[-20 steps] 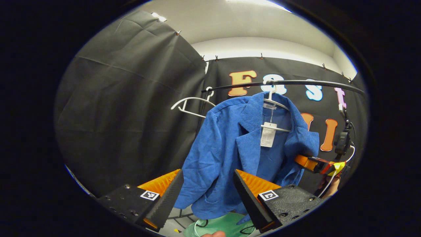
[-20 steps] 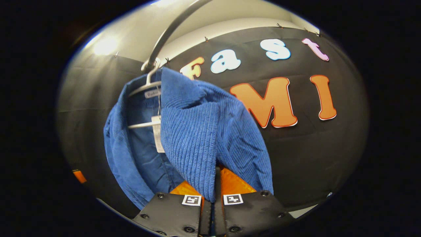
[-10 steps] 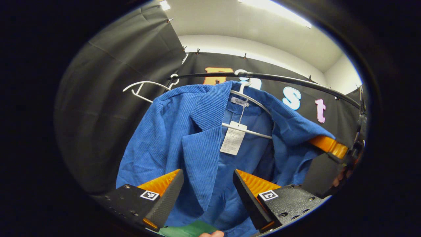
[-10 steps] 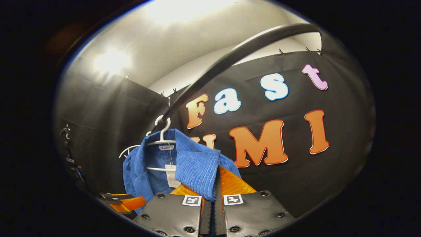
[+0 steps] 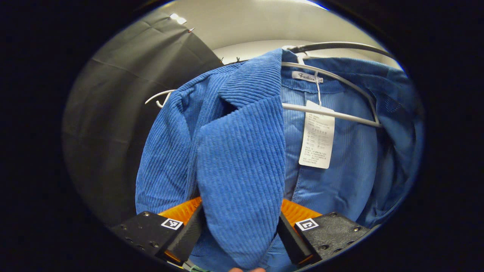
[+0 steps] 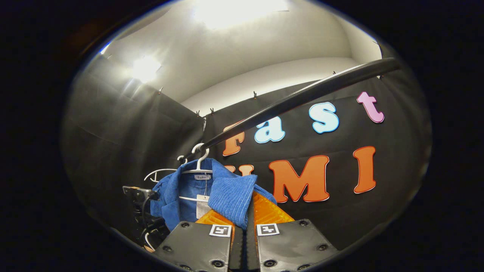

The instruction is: Grasp the clothes on the hanger with both hands and then place them into the laundry hamper below.

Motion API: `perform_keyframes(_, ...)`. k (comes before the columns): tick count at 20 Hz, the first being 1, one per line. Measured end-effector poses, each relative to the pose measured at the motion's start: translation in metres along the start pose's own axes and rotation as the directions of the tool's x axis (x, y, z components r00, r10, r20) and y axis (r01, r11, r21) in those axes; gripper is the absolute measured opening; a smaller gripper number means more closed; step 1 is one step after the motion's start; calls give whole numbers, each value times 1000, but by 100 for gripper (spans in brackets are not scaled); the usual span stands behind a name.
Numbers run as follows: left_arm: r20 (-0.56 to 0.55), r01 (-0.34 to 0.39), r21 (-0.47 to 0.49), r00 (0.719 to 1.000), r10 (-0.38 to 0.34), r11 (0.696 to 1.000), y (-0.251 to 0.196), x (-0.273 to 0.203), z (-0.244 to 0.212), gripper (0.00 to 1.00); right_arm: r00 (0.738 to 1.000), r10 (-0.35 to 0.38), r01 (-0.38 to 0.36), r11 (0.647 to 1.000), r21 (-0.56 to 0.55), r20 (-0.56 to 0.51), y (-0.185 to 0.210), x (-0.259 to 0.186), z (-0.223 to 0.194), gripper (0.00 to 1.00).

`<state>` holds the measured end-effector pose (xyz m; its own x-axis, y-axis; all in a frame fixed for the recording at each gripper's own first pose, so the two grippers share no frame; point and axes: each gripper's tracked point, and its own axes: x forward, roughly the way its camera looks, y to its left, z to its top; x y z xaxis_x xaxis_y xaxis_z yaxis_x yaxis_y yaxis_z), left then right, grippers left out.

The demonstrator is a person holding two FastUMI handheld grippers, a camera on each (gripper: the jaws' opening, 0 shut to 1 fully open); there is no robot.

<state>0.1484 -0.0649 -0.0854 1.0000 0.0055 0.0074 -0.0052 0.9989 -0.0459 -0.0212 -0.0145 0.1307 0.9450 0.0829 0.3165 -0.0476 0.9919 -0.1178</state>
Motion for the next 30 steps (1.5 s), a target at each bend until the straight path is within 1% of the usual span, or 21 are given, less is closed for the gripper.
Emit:
perform_keyframes(1,3,14,11,1000,-14,1000,1,-3,1,85,1000,7,-7,1000,6,-3,1,-1,-2,7)
perform_keyframes(3,6,10,26,1000,-10,1000,13,-18,3,55,1000,12,-11,1000,23,-10,2,-3,-6,7)
perform_keyframes(5,38,-38,88,999,35,995,36,-26,17,25,1000,9,-8,999,39,-18,0,-2,-13,7)
perform_keyframes(6,47,-39,115,998,34,993,43,-34,23,10,1000,10,-9,999,49,-26,1,-1,-18,7)
perform_keyframes(8,53,-43,135,998,36,990,55,-42,36,9,999,15,-13,997,70,-39,1,1,-26,7)
perform_keyframes(9,64,-63,139,996,54,988,65,-46,47,8,999,18,-15,997,76,-44,0,1,-29,11)
perform_keyframes(10,78,-87,141,994,77,986,75,-51,57,8,998,23,-19,997,75,-50,-1,1,-32,11)
perform_keyframes(14,92,-121,162,990,107,979,99,-55,89,7,999,-17,18,999,40,-37,-12,-1,-33,11)
perform_keyframes(16,146,-172,204,979,144,964,119,-53,117,8,999,-29,31,999,36,-31,-14,0,-32,11)
perform_keyframes(18,204,-222,256,964,172,941,137,-50,148,8,999,-38,39,999,32,-27,-15,-1,-32,11)
perform_keyframes(19,230,-232,269,958,171,935,142,-49,165,8,999,-41,42,999,29,-26,-15,0,-32,11)
perform_keyframes(22,297,-265,264,937,183,927,160,-42,222,7,999,-47,47,999,19,-21,-16,0,-31,11)
perform_keyframes(24,313,-265,267,933,177,926,167,-33,256,7,998,-52,52,998,22,-19,-22,2,-27,11)
perform_keyframes(26,324,-260,297,933,159,919,172,-18,285,7,998,-52,53,998,32,-19,-21,4,-28,11)
perform_keyframes(30,334,-206,392,940,71,897,163,22,335,7,998,-49,50,998,45,-27,-19,3,-30,11)
